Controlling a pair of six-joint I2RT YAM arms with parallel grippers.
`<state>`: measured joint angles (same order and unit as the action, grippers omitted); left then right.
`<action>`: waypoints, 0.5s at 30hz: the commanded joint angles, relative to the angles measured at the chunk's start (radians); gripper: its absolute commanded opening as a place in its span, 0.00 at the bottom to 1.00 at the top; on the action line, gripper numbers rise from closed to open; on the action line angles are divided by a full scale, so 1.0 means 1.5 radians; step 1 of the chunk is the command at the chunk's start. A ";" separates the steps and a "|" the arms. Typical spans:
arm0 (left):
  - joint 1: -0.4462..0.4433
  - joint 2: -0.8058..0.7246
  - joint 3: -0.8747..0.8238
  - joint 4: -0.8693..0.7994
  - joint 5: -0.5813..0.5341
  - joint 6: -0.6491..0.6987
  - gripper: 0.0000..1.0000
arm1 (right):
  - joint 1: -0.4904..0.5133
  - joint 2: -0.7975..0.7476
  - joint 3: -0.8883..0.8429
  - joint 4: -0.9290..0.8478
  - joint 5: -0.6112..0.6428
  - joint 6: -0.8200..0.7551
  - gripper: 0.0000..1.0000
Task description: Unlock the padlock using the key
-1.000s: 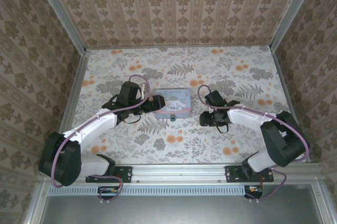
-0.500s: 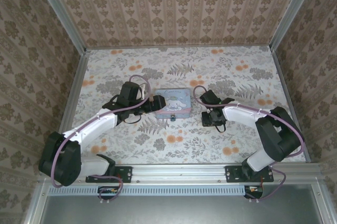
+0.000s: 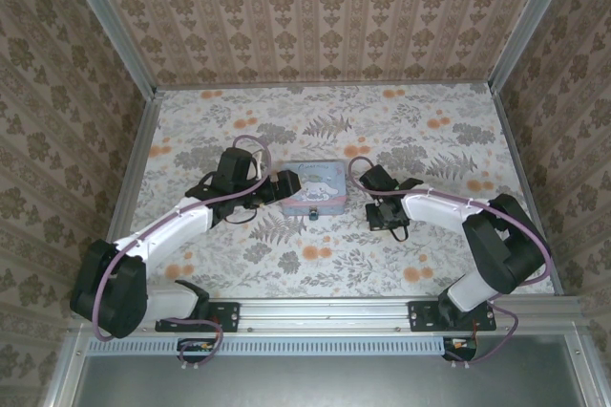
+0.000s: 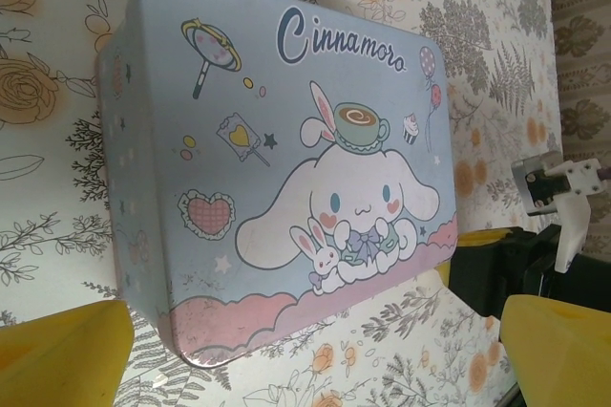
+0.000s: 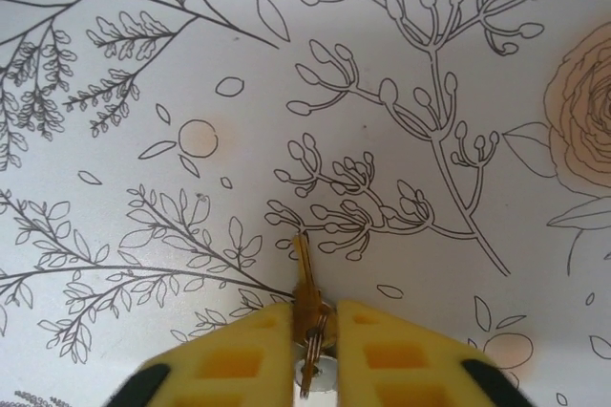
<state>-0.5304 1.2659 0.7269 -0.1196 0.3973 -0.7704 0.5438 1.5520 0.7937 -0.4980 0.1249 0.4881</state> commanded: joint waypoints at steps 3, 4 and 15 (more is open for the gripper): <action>0.002 -0.003 0.018 -0.003 -0.008 -0.027 1.00 | 0.011 0.013 -0.018 -0.020 -0.037 0.017 0.00; 0.003 -0.004 0.014 -0.001 -0.011 -0.026 1.00 | 0.011 0.005 -0.019 -0.019 -0.039 0.018 0.00; 0.002 -0.041 -0.014 0.025 -0.012 0.004 1.00 | 0.010 -0.213 -0.087 0.033 -0.093 0.085 0.00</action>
<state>-0.5297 1.2373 0.7208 -0.1162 0.3637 -0.7914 0.5556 1.2991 0.6880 -0.4881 0.0391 0.5591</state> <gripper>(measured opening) 0.999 0.067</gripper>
